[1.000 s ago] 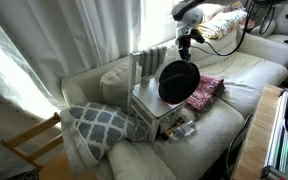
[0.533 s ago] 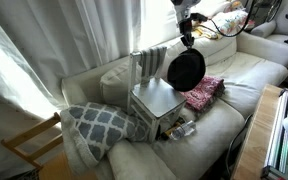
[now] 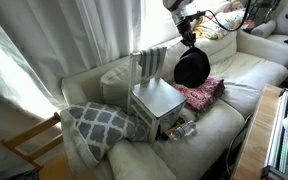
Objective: Put the hats on the seat of the chair then on the sofa
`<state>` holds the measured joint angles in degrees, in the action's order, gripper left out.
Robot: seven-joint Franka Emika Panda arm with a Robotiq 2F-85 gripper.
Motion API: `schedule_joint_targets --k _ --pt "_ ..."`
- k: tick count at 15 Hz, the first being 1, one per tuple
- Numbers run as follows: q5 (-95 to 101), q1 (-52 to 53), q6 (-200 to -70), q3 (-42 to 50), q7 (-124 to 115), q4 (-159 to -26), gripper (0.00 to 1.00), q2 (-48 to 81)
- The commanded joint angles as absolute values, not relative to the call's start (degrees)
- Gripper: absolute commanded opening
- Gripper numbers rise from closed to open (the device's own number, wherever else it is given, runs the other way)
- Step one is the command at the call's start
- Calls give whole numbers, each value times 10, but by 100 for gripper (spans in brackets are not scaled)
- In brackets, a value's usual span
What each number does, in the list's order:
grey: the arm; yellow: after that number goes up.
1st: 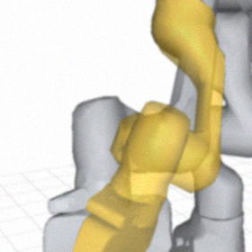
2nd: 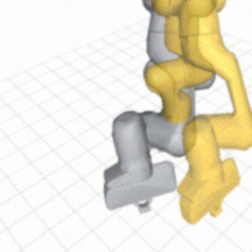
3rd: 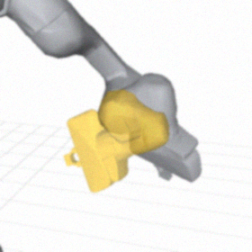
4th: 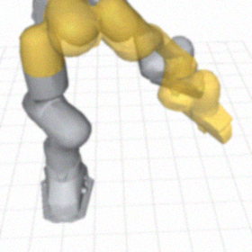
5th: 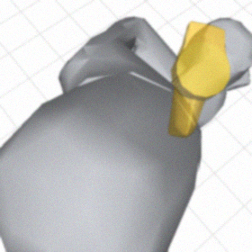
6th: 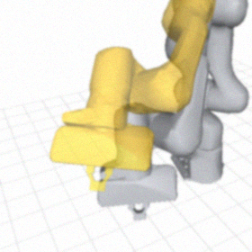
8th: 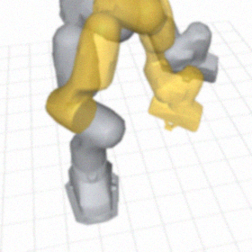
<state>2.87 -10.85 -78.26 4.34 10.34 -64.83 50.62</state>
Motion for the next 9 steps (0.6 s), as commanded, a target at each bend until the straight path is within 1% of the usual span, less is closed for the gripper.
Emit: schedule_joint_targets --k 1,3,4,9 --pt "30 -110 -780 41 103 -645 5 508" --pt "30 -112 -780 41 103 -644 5 508" --pt "30 -113 -780 41 103 -643 1 508" --pt "132 -85 -891 87 50 -641 1 519"
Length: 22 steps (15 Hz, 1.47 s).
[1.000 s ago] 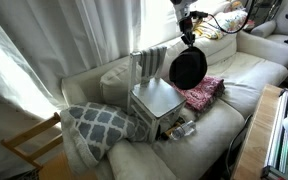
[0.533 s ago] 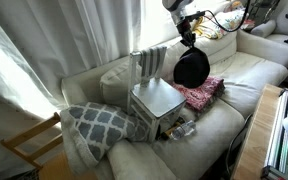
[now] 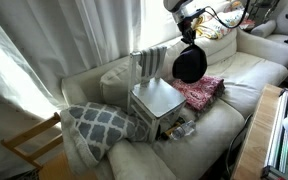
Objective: Put the hats on the seat of the chair then on the sofa
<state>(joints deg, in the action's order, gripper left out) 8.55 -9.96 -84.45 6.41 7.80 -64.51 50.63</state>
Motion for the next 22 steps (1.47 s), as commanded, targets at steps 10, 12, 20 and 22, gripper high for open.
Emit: schedule_joint_targets --k 10,12,20,22 --pt "315 -42 -1079 183 -83 -680 1 604" --pt "350 -25 -1093 204 -120 -690 1 628" --pt "416 -4 -1085 189 -159 -710 5 665" --pt "421 1 -1085 189 -161 -714 5 665"
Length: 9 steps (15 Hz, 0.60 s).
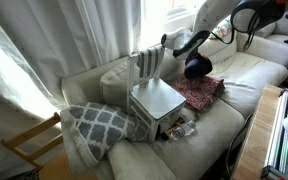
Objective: Put the hats on the seat of the chair then on the sofa
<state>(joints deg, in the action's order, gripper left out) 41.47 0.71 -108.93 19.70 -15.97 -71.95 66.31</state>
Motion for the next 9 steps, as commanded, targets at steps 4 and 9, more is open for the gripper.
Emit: schedule_joint_targets --k 4,9 --pt "423 1 -1084 191 -161 -714 1 665" --pt "473 -1 -1104 198 -135 -741 1 666"
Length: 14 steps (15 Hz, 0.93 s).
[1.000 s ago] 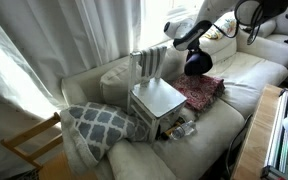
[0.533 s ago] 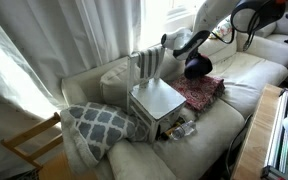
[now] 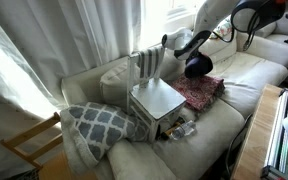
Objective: Put the hats on the seat of the chair then on the sofa
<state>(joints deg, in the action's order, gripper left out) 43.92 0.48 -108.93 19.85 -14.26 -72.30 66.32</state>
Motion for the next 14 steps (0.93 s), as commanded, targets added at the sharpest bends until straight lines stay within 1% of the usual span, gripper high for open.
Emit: schedule_joint_targets --k 1,9,14 --pt "481 -5 -1111 196 -137 -748 1 663" --pt "579 -12 -1226 187 -132 -837 1 629" --pt "613 -3 -1214 165 -144 -881 1 609"
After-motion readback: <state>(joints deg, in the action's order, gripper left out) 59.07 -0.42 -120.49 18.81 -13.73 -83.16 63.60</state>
